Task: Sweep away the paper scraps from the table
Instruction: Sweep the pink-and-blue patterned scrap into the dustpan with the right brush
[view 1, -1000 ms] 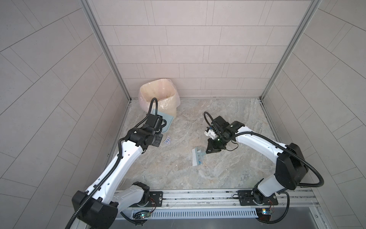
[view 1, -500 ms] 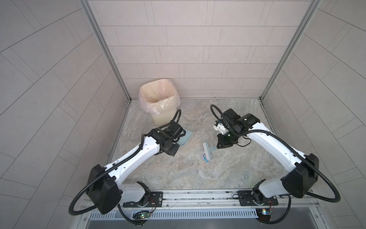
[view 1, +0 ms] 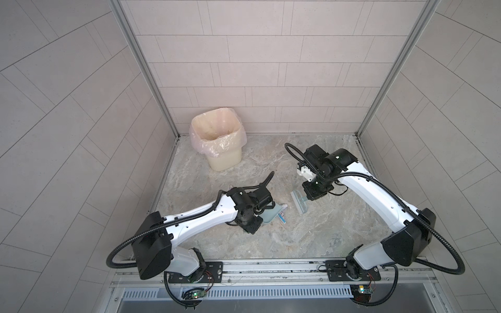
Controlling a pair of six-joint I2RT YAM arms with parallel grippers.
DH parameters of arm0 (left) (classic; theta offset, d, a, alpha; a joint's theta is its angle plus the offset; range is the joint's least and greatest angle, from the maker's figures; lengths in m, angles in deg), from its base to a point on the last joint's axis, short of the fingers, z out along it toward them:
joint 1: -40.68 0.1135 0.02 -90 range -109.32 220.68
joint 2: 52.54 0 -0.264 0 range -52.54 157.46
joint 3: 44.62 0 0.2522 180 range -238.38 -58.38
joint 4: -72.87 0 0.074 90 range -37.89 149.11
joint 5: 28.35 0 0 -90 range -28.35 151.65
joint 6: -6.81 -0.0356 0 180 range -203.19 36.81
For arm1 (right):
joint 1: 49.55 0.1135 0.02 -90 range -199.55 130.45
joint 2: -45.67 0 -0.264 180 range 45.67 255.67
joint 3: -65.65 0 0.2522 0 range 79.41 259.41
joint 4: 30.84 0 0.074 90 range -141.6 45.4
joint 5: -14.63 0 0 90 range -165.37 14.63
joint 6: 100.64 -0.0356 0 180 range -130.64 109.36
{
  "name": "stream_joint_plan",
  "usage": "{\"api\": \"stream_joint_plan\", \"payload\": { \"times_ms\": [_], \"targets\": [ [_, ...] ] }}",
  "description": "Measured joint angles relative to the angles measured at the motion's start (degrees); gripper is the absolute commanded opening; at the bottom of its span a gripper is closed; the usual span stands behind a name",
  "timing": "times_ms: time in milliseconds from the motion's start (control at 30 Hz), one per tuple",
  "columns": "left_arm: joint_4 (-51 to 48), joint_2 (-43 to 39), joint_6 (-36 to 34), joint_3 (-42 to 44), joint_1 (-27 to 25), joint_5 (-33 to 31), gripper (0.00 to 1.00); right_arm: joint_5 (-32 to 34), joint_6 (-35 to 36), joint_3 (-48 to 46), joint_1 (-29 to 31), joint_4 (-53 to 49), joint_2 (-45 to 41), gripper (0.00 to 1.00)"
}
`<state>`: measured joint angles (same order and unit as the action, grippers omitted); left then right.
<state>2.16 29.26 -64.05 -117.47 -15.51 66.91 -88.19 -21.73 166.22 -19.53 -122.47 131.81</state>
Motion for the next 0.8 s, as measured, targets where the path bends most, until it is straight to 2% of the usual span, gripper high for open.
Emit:
{"api": "stream_joint_plan", "payload": {
  "times_ms": [433,800],
  "targets": [
    [3.06,7.85,-0.15,2.47,-5.68,-1.46,0.0,2.8,1.05,3.3,2.05,0.31,6.08,0.0],
    [4.09,11.02,-2.29,2.47,-6.62,-3.89,0.0,3.43,1.68,5.14,4.26,0.57,10.56,0.0]
  ]
}}
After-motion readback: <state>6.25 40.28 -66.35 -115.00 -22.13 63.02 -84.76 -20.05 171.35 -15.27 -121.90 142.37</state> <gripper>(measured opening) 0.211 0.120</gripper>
